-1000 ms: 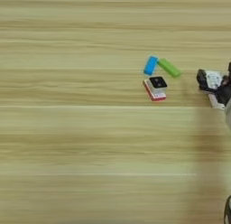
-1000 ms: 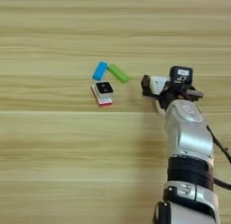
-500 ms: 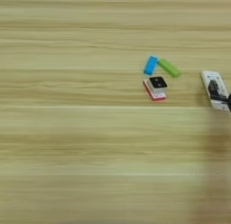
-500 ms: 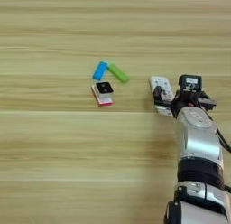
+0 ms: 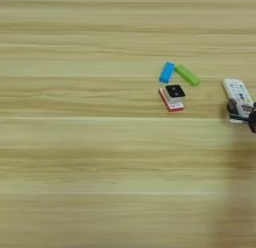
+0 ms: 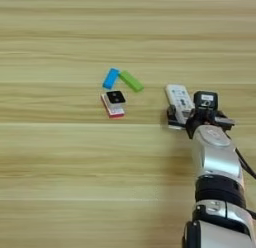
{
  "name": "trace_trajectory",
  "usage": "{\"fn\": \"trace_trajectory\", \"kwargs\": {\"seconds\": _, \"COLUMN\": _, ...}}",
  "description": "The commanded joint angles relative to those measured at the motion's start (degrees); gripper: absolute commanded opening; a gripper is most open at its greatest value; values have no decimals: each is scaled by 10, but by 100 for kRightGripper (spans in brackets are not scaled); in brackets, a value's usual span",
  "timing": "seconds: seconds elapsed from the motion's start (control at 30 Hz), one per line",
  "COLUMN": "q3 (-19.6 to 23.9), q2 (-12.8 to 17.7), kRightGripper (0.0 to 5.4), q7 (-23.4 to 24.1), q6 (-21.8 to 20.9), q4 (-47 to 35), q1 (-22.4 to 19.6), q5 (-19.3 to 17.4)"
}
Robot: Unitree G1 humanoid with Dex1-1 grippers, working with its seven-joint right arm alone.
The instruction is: Move the objects on the table
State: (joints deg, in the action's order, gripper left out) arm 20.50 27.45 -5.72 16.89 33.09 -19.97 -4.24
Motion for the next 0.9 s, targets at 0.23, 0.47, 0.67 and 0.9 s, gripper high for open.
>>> {"fn": "trace_trajectory", "kwargs": {"seconds": 0.23, "q3": -8, "q2": 38, "kRightGripper": 538, "q7": -5, "q6": -24, "q4": -10, "q1": -46, "q5": 6}}
{"fn": "trace_trajectory", "kwargs": {"seconds": 0.47, "q3": -12, "q2": 36, "kRightGripper": 538, "q7": -10, "q6": -24, "q4": -8, "q1": -46, "q5": 7}}
{"fn": "trace_trajectory", "kwargs": {"seconds": 0.67, "q3": -14, "q2": 36, "kRightGripper": 538, "q7": -10, "q6": -21, "q4": -3, "q1": -47, "q5": 8}}
{"fn": "trace_trajectory", "kwargs": {"seconds": 0.9, "q3": -10, "q2": 39, "kRightGripper": 538, "q7": -8, "q6": -9, "q4": 22, "q1": -56, "q5": 5}}
